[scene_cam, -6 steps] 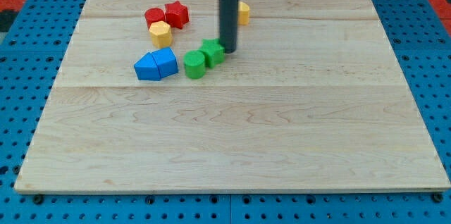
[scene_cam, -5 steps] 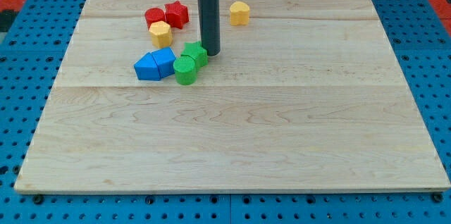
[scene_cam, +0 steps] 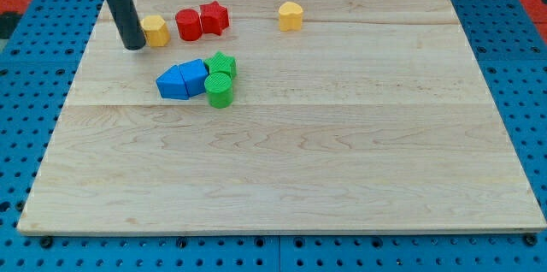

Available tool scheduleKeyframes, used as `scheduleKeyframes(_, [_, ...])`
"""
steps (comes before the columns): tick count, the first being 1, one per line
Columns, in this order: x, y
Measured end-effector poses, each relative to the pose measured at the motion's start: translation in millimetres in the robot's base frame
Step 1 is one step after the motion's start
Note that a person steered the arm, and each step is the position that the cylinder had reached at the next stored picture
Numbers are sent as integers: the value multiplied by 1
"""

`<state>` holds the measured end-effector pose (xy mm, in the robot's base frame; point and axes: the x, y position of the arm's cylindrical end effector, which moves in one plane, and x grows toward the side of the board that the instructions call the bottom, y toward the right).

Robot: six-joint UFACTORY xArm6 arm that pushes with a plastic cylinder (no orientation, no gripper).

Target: Move the yellow hexagon along with the red blocks towards the top center

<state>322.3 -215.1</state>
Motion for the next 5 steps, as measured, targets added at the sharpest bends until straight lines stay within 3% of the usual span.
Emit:
scheduleKeyframes(1, [-11,11])
scheduleKeyframes(2, [-31,102])
scheduleKeyframes(3, [-55,144])
scheduleKeyframes(4, [-49,73])
scheduleKeyframes(5, [-96,99])
